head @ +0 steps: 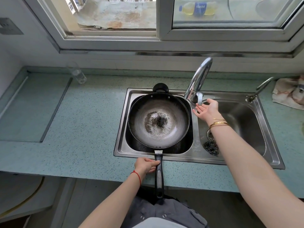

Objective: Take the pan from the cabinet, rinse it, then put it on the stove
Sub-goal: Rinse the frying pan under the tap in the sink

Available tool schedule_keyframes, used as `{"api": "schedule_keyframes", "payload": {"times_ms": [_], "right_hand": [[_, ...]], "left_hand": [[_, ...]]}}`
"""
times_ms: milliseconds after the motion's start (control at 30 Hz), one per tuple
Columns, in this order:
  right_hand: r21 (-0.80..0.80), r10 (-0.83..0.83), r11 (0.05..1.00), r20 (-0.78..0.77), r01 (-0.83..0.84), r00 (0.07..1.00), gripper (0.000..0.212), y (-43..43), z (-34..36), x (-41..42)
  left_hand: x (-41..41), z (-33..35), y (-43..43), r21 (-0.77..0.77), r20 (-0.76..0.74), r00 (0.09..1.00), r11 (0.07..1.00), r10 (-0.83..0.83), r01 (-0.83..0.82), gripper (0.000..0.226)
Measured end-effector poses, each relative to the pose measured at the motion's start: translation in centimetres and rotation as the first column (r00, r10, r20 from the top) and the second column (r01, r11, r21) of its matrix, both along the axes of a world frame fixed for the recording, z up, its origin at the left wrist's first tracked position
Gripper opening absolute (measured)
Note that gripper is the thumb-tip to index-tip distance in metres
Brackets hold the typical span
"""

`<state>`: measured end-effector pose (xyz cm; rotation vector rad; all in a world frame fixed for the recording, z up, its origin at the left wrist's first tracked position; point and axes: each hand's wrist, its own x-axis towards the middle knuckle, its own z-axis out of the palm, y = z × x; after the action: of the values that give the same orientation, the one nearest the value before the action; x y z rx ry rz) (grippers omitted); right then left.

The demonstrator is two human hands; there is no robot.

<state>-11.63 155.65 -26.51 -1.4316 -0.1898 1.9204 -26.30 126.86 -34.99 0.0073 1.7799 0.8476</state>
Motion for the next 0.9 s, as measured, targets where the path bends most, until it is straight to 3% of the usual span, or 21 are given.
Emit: {"api": "schedule_keyframes", "payload": {"times_ms": [133,233,300,367,433,500,700,833,900], "right_hand": [[0.011,0.039,0.999,0.023,-0.039,0.999,0.059,0.1,-0.2,0.3],[0.075,0.142,0.984,0.201,-0.16,0.969,0.052,-0.1,-0.5,-0.3],[0.175,0.205,0.919,0.554,-0.354,0.807,0.047,-0.6,-0.7,-0.7],[0.186,0.196,0.767,0.843,-0.614,0.5,0.046,-1.4,-1.4,-0.7],[0.104,0.191,0.655,0.936,-0.749,0.296,0.049,-2.4,-2.4,-0.2],[0.029,0.197,0.619,0.962,-0.785,0.191,0.053,-3.0,-3.3,0.2],[-0.076,0.311,0.598,0.939,-0.798,0.144,0.055,-2.0,-3.1,0.3],[-0.024,0.251,0.635,0.952,-0.772,0.177,0.044,-2.8,-3.3,0.5],[-0.06,0.317,0.661,0.926,-0.748,0.205,0.035,-5.3,-3.6,0.4]], "left_hand": [[0.0,0.5,0.0,0.004,-0.004,1.0,1.0,-0.003,0.003,0.025],[0.1,0.6,0.0,0.004,0.0,1.0,1.0,-0.002,0.002,0.024],[0.1,0.7,0.0,0.003,0.007,1.0,1.0,0.003,-0.003,0.024],[0.1,0.8,0.0,0.003,0.011,1.0,1.0,0.009,-0.009,0.024],[0.2,0.7,0.1,0.005,0.019,1.0,1.0,0.021,-0.021,0.024],[0.3,0.6,0.0,0.013,0.031,0.999,0.999,0.04,-0.04,0.025],[0.1,0.3,-0.1,0.015,0.045,0.999,1.0,0.018,-0.019,0.025],[0.0,0.2,-0.1,0.028,0.052,0.999,1.0,0.002,-0.004,0.025],[0.0,0.0,-0.2,0.032,0.039,0.999,0.999,-0.024,0.023,0.023]]}}
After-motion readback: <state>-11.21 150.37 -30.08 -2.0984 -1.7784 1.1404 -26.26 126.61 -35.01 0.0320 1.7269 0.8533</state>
